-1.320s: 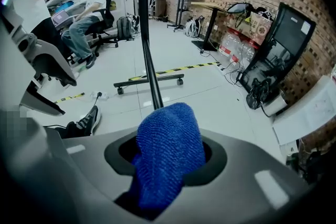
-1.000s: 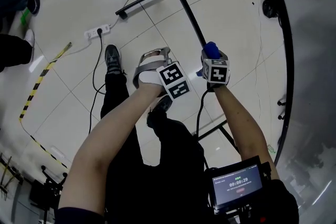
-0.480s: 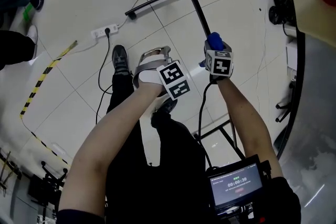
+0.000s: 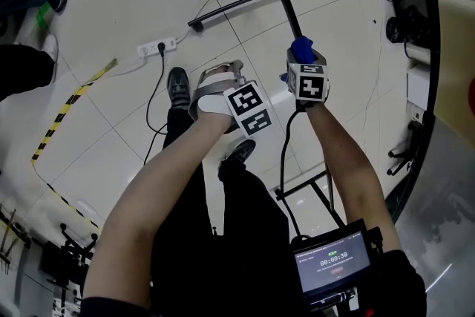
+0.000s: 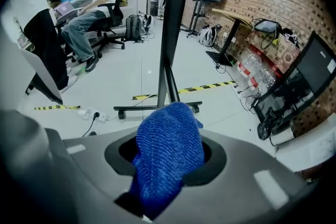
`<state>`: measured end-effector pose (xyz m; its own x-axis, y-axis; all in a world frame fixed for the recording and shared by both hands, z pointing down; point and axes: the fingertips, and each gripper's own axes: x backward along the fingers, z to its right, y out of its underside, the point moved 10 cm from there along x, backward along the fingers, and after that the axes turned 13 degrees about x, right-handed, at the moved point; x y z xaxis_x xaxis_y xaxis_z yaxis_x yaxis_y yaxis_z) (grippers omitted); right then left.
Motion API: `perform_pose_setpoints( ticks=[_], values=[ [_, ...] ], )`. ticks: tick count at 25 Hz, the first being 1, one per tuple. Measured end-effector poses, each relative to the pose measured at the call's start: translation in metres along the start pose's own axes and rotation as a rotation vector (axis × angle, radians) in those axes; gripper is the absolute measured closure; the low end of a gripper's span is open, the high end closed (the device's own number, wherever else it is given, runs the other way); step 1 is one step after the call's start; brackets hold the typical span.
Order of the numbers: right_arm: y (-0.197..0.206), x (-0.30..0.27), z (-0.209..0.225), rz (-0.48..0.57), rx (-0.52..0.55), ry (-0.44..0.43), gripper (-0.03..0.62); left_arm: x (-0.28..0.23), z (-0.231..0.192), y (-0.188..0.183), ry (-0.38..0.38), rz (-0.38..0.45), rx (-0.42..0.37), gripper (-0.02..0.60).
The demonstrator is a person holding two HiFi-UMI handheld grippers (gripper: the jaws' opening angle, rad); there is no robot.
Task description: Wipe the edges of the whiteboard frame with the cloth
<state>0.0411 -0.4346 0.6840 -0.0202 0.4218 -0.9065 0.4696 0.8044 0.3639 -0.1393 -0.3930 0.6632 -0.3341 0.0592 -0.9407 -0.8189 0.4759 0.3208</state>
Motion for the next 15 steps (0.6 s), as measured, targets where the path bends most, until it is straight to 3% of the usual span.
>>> perform_pose_setpoints(
  ticks=[15],
  values=[
    [-0.077, -0.032, 0.009, 0.005, 0.016, -0.015, 0.424, 0.012, -0.062, -0.019, 0.028, 0.009, -0.01, 0.345]
  ],
)
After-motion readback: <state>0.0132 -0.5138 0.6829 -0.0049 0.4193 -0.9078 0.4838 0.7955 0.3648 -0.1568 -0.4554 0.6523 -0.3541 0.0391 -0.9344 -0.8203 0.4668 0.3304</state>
